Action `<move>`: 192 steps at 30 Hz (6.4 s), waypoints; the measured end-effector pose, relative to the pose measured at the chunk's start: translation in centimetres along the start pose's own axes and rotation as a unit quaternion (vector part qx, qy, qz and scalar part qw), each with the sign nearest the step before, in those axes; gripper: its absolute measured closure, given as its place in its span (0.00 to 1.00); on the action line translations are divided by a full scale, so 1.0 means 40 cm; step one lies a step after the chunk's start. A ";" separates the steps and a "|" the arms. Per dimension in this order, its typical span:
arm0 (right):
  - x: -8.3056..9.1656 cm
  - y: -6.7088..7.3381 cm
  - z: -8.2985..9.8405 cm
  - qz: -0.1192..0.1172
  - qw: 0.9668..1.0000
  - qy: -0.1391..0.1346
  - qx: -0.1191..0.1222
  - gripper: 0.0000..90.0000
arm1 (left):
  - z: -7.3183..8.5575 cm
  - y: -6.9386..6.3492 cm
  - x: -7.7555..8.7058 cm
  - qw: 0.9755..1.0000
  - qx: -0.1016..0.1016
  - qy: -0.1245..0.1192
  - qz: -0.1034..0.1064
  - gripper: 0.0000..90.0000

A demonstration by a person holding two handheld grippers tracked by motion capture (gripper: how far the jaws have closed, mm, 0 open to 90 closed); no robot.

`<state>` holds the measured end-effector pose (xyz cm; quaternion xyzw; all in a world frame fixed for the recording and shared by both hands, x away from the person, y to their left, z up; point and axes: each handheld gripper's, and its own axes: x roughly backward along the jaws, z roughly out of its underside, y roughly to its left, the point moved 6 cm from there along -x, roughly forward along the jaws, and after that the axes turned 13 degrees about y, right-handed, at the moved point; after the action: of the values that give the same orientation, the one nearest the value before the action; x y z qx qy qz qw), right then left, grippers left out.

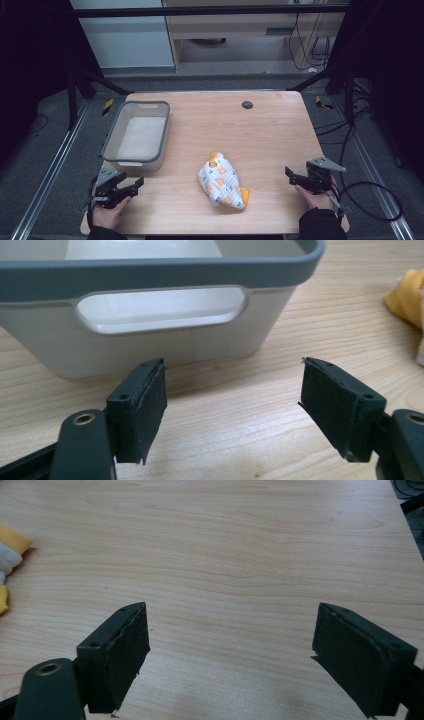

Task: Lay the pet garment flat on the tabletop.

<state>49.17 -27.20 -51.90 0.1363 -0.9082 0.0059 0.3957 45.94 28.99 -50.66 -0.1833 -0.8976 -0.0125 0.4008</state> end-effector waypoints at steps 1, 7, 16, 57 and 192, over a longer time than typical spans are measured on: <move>0.006 0.002 0.001 0.003 1.000 -0.003 0.004 0.17 | 0.000 -0.002 0.001 1.000 -0.003 0.001 0.003 0.29; 0.029 0.025 0.006 -0.006 1.000 -0.016 0.020 0.18 | 0.001 -0.027 0.003 1.000 -0.019 0.001 0.018 0.29; 0.035 0.057 0.000 -0.024 0.999 -0.011 0.034 0.18 | -0.002 -0.068 0.008 0.999 -0.044 -0.004 0.032 0.30; 0.077 0.245 -0.152 -0.103 0.987 -0.028 0.121 0.27 | -0.168 -0.250 0.020 0.988 -0.107 -0.067 0.092 0.34; -0.094 0.397 -0.287 -0.073 0.988 -0.043 0.128 0.82 | -0.361 -0.376 -0.154 0.993 -0.095 -0.028 0.062 0.69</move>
<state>55.83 -9.63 -45.20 0.2519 -0.9039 0.0877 0.3345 54.93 10.55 -43.46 -0.2764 -0.8899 -0.0672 0.3565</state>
